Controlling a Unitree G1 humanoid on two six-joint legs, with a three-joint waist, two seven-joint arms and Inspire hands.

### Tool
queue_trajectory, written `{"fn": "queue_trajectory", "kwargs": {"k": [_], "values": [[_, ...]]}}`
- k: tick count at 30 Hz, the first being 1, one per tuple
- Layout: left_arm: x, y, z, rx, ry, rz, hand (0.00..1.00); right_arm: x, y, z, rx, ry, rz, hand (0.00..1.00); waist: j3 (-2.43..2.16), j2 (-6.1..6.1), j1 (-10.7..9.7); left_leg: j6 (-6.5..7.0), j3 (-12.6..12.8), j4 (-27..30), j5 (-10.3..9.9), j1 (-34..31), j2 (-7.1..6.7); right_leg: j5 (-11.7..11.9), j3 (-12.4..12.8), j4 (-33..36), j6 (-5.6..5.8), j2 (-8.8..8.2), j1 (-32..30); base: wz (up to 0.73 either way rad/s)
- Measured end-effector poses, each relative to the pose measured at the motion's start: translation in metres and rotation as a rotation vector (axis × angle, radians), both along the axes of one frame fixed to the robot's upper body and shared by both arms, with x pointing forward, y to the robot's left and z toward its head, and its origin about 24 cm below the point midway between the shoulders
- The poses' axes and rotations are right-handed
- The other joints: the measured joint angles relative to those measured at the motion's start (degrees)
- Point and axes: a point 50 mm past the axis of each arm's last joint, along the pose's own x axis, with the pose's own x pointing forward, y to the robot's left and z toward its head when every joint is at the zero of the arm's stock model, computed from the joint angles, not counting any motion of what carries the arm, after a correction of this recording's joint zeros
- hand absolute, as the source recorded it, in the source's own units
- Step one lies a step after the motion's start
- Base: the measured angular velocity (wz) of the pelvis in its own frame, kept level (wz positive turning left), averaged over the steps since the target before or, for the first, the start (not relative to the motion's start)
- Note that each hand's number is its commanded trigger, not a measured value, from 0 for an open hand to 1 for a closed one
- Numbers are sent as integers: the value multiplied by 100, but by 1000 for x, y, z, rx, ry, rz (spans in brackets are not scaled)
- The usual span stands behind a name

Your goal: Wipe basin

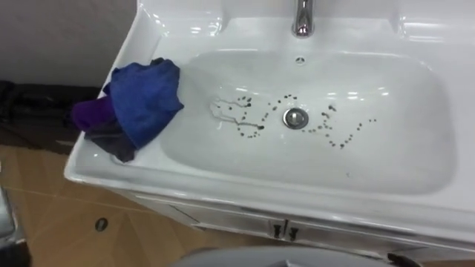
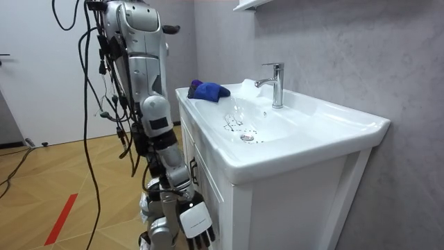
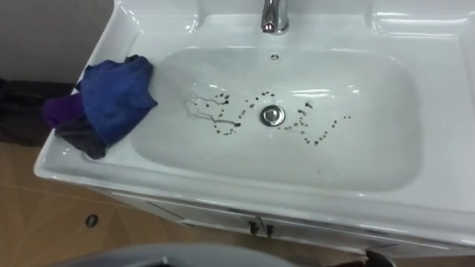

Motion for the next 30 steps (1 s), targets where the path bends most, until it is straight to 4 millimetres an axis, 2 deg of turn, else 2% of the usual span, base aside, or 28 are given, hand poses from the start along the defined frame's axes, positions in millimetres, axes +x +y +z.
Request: {"fn": "queue_trajectory", "kwargs": {"k": [2,3,6,9,12,14,17,21,26,30], "values": [[0,12,-18,33,146,80,0,-9,-5,2,-1,22,13,0,5,43,8,0,38,-61,-1,114,1,9,176,-6,-1,4,-3,-43],[-2,16,-27,27,194,107,0,-13,-6,2,3,29,11,0,-20,84,-10,0,88,-84,-1,143,1,10,251,-7,0,4,-10,-29],[-10,18,-39,41,268,129,0,-22,-5,2,17,54,5,0,-15,78,-61,0,135,-127,-1,204,1,11,327,-4,3,5,-24,-18],[-8,9,-49,46,317,86,0,-29,-3,1,33,85,-3,0,-11,76,-175,0,136,-184,-1,244,0,13,326,8,6,4,-17,0],[-2,-2,-56,41,342,30,0,-25,-1,0,49,87,16,0,-3,63,-335,1,131,-188,-1,248,1,14,318,8,7,5,-11,0],[3,-13,-61,41,360,-25,0,-20,-1,-1,61,79,19,0,20,38,-447,1,132,-189,-1,252,2,14,335,9,8,7,-13,0],[10,-26,-67,47,377,-81,0,-14,0,-1,71,77,32,0,21,40,-587,1,129,-172,-1,250,2,24,357,22,11,9,-20,-2],[15,-42,-73,76,410,-135,0,-12,0,-1,73,89,75,0,21,34,-645,1,186,-149,-1,252,4,29,442,40,10,17,-49,-9],[21,-66,-67,75,374,-236,0,-14,2,-2,77,126,86,0,16,-10,-695,1,217,-130,-1,203,6,29,480,96,10,17,-133,-2],[22,-71,-70,55,377,-254,0,-11,3,-2,76,120,94,0,6,-20,-764,1,220,-122,-1,205,10,29,478,101,10,19,-130,0]]}}
